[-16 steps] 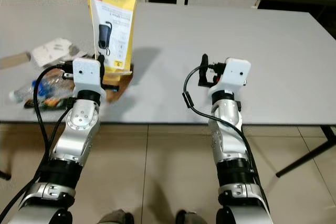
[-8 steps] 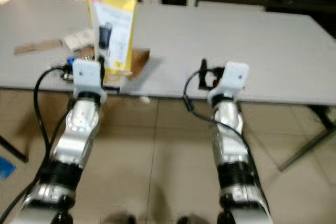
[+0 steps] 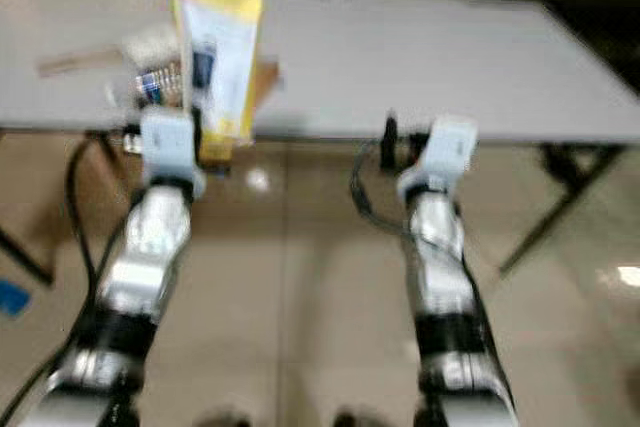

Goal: Picking trash to rubbish bin

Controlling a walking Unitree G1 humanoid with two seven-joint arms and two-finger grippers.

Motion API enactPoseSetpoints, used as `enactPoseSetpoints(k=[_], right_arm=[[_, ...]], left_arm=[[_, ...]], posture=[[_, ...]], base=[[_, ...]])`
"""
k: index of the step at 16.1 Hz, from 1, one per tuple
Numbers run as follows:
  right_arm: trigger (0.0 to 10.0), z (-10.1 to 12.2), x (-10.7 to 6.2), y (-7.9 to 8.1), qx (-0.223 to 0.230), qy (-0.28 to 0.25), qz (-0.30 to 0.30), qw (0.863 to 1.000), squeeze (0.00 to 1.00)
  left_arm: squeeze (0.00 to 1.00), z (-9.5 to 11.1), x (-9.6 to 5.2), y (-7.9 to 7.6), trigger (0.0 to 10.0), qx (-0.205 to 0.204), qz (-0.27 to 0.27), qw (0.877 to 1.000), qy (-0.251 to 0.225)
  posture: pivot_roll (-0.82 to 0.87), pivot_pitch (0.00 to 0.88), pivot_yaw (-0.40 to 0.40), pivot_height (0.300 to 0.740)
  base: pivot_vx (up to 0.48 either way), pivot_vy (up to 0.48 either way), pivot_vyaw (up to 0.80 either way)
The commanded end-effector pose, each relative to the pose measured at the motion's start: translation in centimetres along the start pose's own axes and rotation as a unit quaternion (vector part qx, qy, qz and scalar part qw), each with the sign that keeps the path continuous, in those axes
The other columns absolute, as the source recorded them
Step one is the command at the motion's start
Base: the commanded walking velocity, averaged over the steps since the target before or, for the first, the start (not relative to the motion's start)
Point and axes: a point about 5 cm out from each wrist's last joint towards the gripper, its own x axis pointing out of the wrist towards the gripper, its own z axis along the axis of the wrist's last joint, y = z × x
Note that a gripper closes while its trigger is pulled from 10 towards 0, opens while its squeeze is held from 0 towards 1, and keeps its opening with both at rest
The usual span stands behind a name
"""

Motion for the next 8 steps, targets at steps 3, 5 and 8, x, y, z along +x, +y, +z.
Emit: enactPoseSetpoints(k=[3,5,8], right_arm=[[10.0,0.20,0.15,-0.01,-0.002,0.000,0.001,1.000,0.00],[10.0,0.17,0.14,-0.01,-0.002,0.001,0.002,1.000,0.00],[10.0,0.21,0.16,-0.01,-0.001,0.002,0.001,1.000,0.00]], left_arm=[[0.00,0.17,-0.04,-0.23,10.0,-0.001,0.002,1.000,-0.001],[0.00,0.18,-0.04,-0.22,10.0,-0.001,0.003,1.000,0.000],[0.00,0.19,-0.01,-0.19,10.0,-0.002,0.003,1.000,0.001]], posture=[[-0.02,0.060,-0.048,0.740],[-0.02,0.062,-0.049,0.740],[-0.02,0.069,-0.050,0.740]], base=[[-0.264,0.000,0.00],[-0.266,0.000,0.00],[-0.256,0.000,0.00]])
